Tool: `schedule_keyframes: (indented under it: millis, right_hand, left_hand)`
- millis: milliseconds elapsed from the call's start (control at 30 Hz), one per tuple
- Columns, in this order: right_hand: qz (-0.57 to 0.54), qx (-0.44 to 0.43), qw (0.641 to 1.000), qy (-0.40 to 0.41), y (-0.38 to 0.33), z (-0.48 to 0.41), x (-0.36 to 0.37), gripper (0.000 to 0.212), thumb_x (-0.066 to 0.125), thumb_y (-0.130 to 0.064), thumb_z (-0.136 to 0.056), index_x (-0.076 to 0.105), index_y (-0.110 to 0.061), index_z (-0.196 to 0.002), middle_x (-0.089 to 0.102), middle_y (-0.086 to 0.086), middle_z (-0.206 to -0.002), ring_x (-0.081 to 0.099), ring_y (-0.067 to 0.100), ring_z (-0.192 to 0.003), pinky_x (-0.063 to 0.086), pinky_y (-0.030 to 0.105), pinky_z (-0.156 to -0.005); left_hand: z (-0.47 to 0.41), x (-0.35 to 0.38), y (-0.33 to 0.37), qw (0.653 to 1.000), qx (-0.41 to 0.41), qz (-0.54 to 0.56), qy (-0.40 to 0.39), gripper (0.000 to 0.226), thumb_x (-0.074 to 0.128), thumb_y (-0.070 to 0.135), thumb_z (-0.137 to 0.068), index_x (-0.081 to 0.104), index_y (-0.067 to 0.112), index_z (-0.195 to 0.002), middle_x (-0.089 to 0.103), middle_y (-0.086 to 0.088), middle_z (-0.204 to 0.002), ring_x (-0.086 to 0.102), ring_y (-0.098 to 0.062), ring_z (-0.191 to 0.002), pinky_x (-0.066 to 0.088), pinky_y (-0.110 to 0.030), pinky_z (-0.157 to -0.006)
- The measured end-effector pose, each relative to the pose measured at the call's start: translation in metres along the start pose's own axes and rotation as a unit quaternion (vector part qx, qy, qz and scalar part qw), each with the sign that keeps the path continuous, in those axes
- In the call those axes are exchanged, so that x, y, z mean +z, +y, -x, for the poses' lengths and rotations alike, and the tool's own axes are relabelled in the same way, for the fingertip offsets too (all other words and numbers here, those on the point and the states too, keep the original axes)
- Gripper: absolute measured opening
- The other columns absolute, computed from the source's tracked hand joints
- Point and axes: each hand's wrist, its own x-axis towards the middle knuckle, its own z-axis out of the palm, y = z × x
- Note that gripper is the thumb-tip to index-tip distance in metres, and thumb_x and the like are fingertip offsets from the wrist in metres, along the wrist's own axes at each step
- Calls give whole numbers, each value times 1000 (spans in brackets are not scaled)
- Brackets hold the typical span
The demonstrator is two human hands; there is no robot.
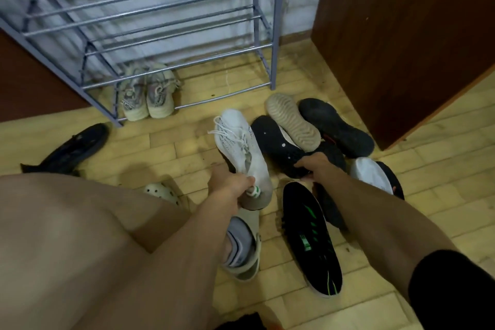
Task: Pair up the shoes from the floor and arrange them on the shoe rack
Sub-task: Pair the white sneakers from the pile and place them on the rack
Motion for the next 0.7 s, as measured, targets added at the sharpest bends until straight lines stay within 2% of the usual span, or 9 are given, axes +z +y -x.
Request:
schedule_keyframes:
  millis: [100,167,300,367,433,500,533,633,700]
  right_hand:
    - [78,-87,993,13,0,16,0,62,82,-9,-70,54,2,-125,60,20,-120,62,33,-104,57,35,-70]
    - [169,-193,964,78,-1,27,-3,66,84,-18,-68,55,-6,-126,59,14,-121,60,29,-106,51,28,-71]
    - [308,-349,864,191,12,51,-16,50,78,-16,-70,54,-18,-114,49,7,-121,45,29,-116,47,41,-85]
    - [386,-385,824,153,31,56,-27,50,74,-13,-74,48,-21,-117,42,6,-122,38,29,-117,45,41,-87]
    - [495,-371,784,42,52,58,-39,51,72,-14,-78,48,-21,-123,38,6,-123,35,28,-117,44,40,-91]
    - [554,-342,756,-71,66,57,-44,39,69,-17,-82,57,-18,-119,38,6,-124,37,26,-117,43,38,-93]
    - [536,-342,766,-96,68,58,-44,32,68,-19,-84,62,-15,-114,41,5,-122,42,25,-116,43,35,-92]
    - [362,-318,875,-57,58,62,-43,23,60,-26,-90,69,-13,-106,60,-2,-90,61,23,-98,46,28,-77]
    - [268,-285,919,-45,47,59,-43,25,59,-32,-91,65,-16,-109,64,1,-89,63,20,-84,48,29,-71]
  left_hand:
    - [1,1,1,999,-18,40,-7,40,76,13,-75,63,1,-111,67,-17,-110,64,-33,-94,57,-43,-77]
    - [2,2,2,998,-22,57,-11,38,74,15,-77,63,2,-111,66,-17,-112,64,-33,-97,56,-45,-82]
    - [6,5,-2,998,-7,53,11,41,76,17,-76,62,2,-112,65,-16,-114,62,-32,-99,55,-45,-88]
    - [9,4,-2,997,11,58,48,39,80,11,-70,67,-1,-105,68,-17,-107,65,-32,-92,57,-46,-82]
    - [13,4,-2,996,17,62,59,36,80,7,-68,68,-2,-100,68,-19,-102,66,-32,-88,58,-48,-79]
    - [16,5,-3,997,18,54,57,30,80,5,-67,68,-2,-94,68,-18,-98,66,-33,-86,58,-49,-78]
    - [17,5,-4,997,18,46,56,25,80,5,-68,67,-1,-88,68,-16,-93,66,-32,-83,58,-49,-77]
    - [19,5,-9,998,23,2,62,19,80,8,-67,62,8,-67,63,-8,-76,59,-20,-62,57,-32,-56]
    - [20,1,-11,997,30,-36,60,21,81,12,-67,60,9,-64,59,-3,-68,50,-11,-52,39,-18,-37]
